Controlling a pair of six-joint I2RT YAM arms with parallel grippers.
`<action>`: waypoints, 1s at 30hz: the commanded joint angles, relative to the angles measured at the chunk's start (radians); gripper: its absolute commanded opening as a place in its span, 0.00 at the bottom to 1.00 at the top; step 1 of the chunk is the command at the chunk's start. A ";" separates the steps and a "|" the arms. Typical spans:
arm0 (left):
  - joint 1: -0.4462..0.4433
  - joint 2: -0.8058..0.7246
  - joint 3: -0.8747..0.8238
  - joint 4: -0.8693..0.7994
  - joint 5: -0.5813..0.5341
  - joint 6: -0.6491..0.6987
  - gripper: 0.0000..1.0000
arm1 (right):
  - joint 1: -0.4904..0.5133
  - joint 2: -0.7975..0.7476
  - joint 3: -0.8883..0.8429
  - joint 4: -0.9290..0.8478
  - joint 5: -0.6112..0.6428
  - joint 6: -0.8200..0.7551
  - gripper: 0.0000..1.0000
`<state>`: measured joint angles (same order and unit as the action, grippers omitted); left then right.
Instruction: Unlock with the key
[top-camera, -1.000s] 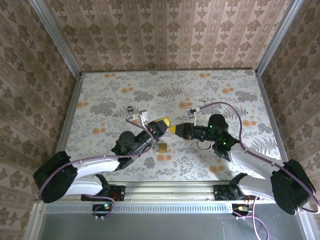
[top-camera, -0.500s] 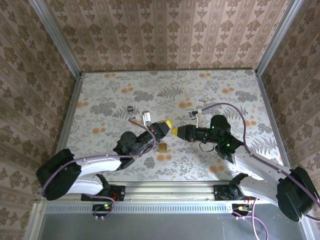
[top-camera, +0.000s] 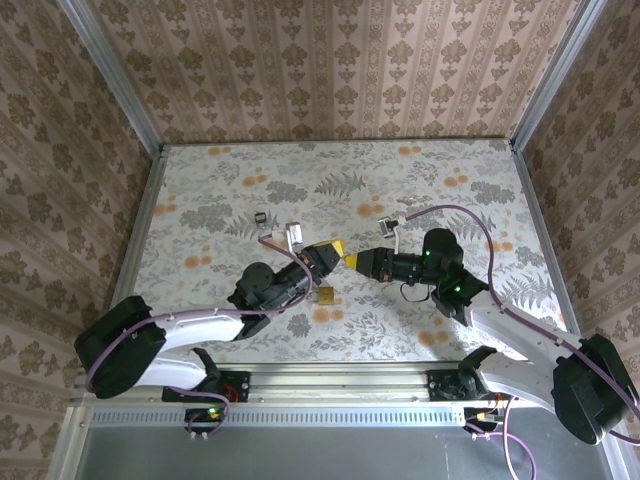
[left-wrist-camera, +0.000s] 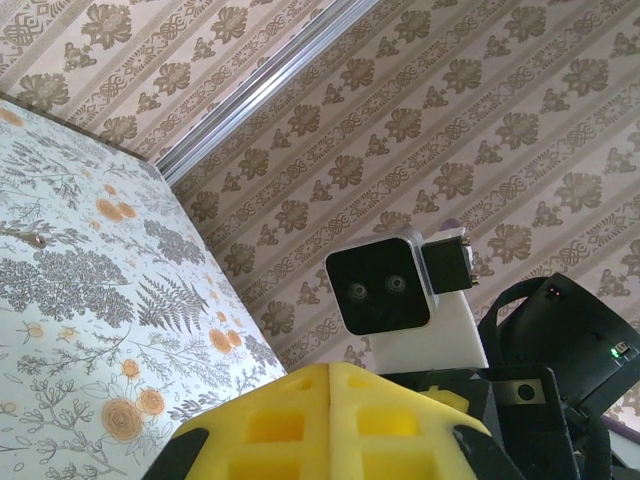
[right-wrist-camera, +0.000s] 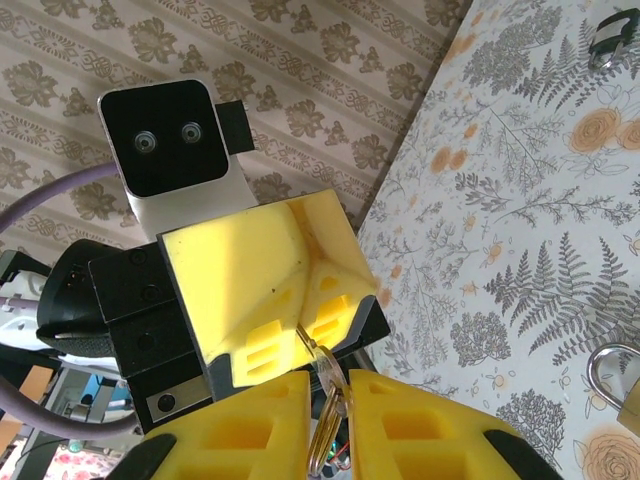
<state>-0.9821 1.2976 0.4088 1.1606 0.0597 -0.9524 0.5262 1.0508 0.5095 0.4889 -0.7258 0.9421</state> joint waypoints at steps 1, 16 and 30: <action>-0.004 0.024 -0.001 -0.019 0.012 -0.014 0.00 | -0.006 -0.020 0.024 0.070 -0.031 -0.004 0.19; -0.009 0.066 0.017 0.017 0.039 -0.029 0.00 | -0.006 -0.012 0.017 0.091 -0.037 0.003 0.19; -0.015 0.095 0.027 0.027 0.066 -0.041 0.00 | -0.008 -0.017 0.019 0.093 -0.054 -0.006 0.02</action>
<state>-0.9806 1.3624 0.4202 1.2362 0.0715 -0.9878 0.5087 1.0519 0.5095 0.4885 -0.7288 0.9455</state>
